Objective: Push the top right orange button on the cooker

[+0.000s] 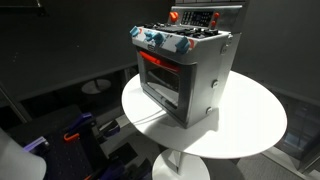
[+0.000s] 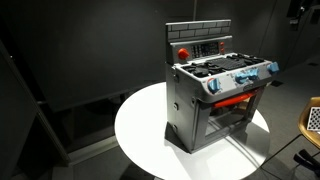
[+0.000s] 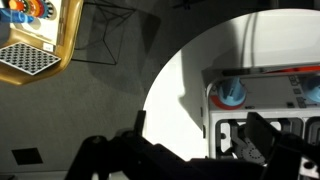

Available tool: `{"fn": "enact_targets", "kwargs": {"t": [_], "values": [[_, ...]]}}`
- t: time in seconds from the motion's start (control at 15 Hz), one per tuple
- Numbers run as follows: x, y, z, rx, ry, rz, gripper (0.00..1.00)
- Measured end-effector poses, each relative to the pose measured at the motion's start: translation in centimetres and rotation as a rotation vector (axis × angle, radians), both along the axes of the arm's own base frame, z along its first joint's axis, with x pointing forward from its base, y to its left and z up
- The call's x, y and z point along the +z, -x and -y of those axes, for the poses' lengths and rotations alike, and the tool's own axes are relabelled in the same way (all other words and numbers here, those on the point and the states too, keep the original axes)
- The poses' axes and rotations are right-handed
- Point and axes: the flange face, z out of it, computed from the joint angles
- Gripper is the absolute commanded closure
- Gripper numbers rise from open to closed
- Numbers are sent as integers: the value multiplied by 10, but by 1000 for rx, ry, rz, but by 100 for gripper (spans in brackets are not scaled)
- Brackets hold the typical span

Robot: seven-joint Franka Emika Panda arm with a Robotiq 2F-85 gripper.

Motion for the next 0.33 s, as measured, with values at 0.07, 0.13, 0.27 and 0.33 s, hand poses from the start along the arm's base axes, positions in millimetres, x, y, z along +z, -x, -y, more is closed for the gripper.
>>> {"fn": "enact_targets", "kwargs": {"t": [0.07, 0.13, 0.27, 0.33], "values": [[1, 6, 0, 14, -9, 14, 0], [2, 11, 0, 26, -20, 28, 0], [2, 19, 0, 43, -38, 51, 0], [2, 22, -1, 50, -43, 59, 0]]}}
